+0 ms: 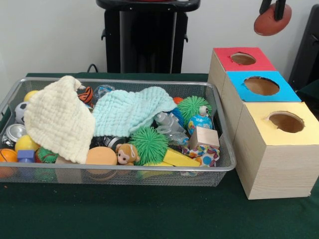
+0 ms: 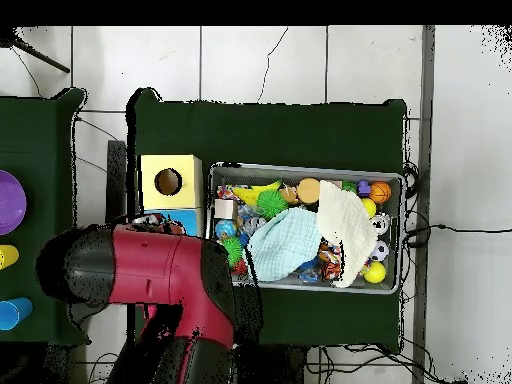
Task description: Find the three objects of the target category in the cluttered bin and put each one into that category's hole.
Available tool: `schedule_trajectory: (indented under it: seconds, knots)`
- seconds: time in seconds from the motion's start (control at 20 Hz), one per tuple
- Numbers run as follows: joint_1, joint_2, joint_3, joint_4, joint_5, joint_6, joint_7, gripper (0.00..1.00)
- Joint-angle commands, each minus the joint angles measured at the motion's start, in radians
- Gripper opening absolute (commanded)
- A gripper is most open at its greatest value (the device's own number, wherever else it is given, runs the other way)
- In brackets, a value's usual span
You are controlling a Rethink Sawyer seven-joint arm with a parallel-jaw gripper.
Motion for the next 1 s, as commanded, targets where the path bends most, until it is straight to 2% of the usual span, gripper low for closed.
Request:
schedule_trajectory:
  seconds: [0.05,0.5,1.0]
  knots:
    - [0.011,-0.04,0.007,0.151,-0.046,-0.047,0.068,0.0]
    - [0.024,-0.093,0.005,0.216,-0.056,-0.073,0.047,0.0]
    - [-0.041,-0.132,0.045,0.286,-0.067,-0.122,-0.039,0.0]
